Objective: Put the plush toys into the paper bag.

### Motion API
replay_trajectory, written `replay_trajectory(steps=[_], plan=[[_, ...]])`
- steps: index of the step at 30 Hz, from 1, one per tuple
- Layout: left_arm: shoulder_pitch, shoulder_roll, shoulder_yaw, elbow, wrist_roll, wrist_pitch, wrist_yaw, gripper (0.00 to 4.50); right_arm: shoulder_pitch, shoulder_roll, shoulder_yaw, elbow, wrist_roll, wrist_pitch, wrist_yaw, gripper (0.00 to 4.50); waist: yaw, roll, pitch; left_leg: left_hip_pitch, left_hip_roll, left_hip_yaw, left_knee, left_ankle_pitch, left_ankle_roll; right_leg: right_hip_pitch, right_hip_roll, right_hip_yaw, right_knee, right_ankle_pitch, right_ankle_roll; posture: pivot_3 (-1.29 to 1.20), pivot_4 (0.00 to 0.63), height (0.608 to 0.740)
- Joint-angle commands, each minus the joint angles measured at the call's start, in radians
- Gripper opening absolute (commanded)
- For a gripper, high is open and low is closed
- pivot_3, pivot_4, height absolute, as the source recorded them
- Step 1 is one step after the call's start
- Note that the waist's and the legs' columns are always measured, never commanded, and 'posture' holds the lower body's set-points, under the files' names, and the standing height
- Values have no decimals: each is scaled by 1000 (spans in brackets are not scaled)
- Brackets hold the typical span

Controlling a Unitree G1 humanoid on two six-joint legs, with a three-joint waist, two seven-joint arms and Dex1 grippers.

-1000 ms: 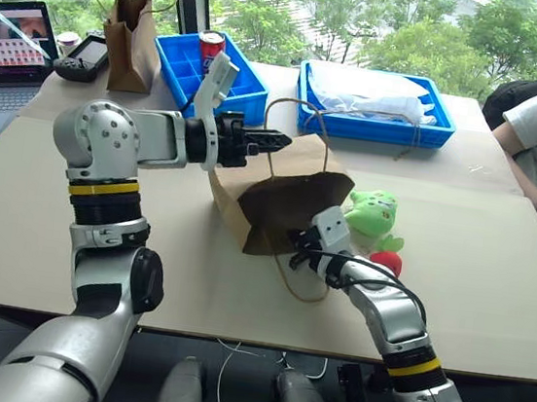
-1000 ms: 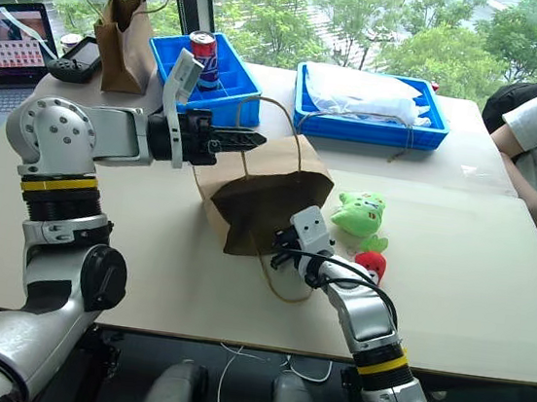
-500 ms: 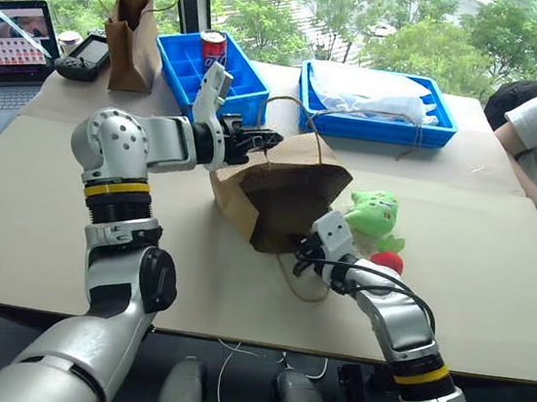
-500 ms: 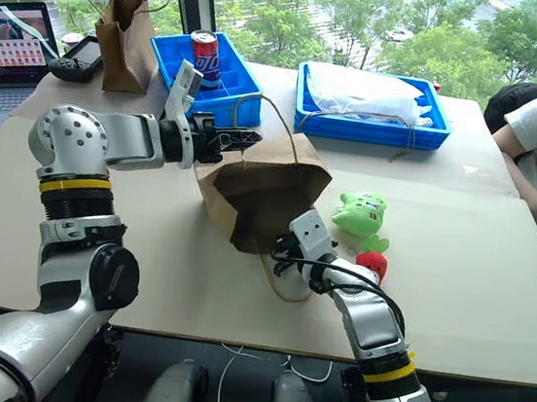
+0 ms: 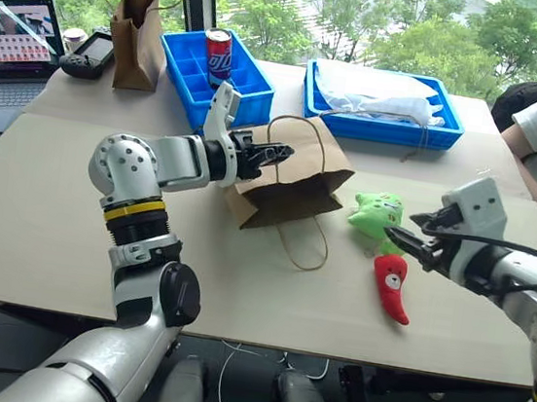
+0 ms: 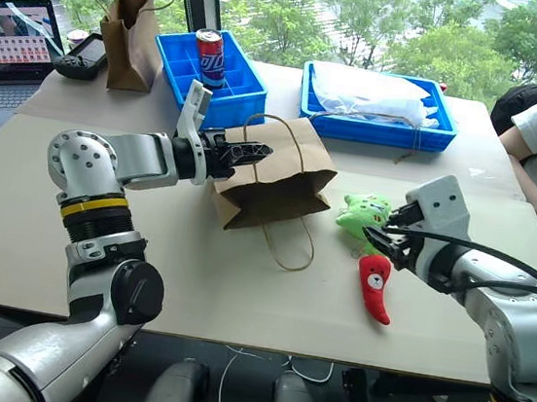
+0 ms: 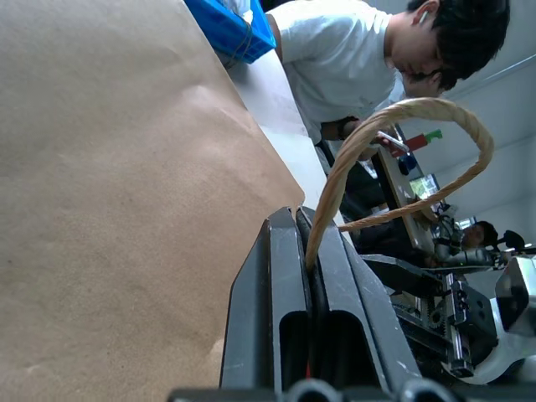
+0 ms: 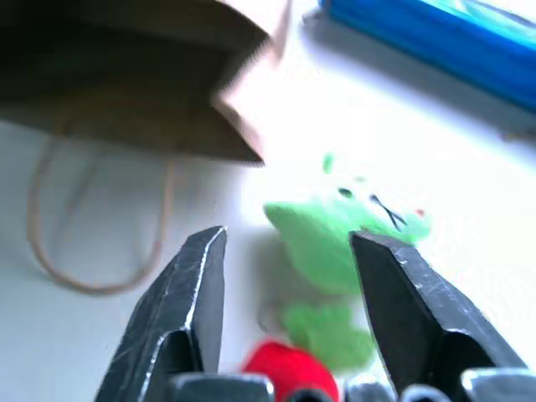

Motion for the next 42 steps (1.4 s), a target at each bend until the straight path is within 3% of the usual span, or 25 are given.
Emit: replay_trajectory(steps=[1,2,7,9,12,18,23,28,34,42], plan=[[-20,-2,7,-26,-25,1,2,0,69,2,-48,-44,19,85,-20,4130,-1,0,0,0,0,0,0,0,0,0,0,0,0,0,0,0,150,715],[-20,1,2,-23,-23,-5,0,0,90,18,-28,-40,16,88,-31,4468,-2,0,0,0,0,0,0,0,0,0,0,1,0,0,0,0,150,715],[-32,24,-27,19,-16,-52,-16,0,147,132,56,22,-5,72,-86,4468,-2,0,0,1,-2,-2,0,1,-1,0,0,1,1,0,0,0,150,715],[-35,36,-41,35,-15,-68,-24,0,187,120,106,53,-48,37,-104,4468,-1,0,0,1,-3,-2,0,1,-2,0,0,1,1,0,0,0,150,715],[-40,47,-53,43,-25,-69,-30,0,199,127,105,70,-59,1,-113,3762,0,0,0,1,-3,-2,0,1,-2,1,-1,1,0,0,0,0,150,715],[-42,103,-101,98,-26,-109,-84,0,152,-5,153,-1,-21,-52,5,1758,-2,0,0,1,-4,-3,0,2,-2,0,-1,1,1,0,0,0,150,715],[-55,107,-118,110,-38,-113,-95,0,-10,-42,258,-14,-22,-148,78,52,-9,0,0,1,-4,-4,-1,2,-2,0,0,1,1,0,0,0,150,715],[-73,104,-121,113,-49,-108,-92,0,-197,-2,469,60,-84,-180,83,22,-13,0,0,0,-4,-6,-1,2,-3,0,0,0,0,0,0,0,150,715],[-70,61,-104,75,-82,-49,-64,0,-414,147,687,265,-210,-273,71,22,-14,0,1,-1,-5,-6,-1,2,-3,0,-1,0,0,0,0,0,150,715],[-45,13,-58,-1,-103,28,-20,0,-554,285,752,448,-308,-390,77,22,-18,0,1,-1,-4,-7,-2,2,-3,-1,-1,0,1,0,0,0,150,715]])
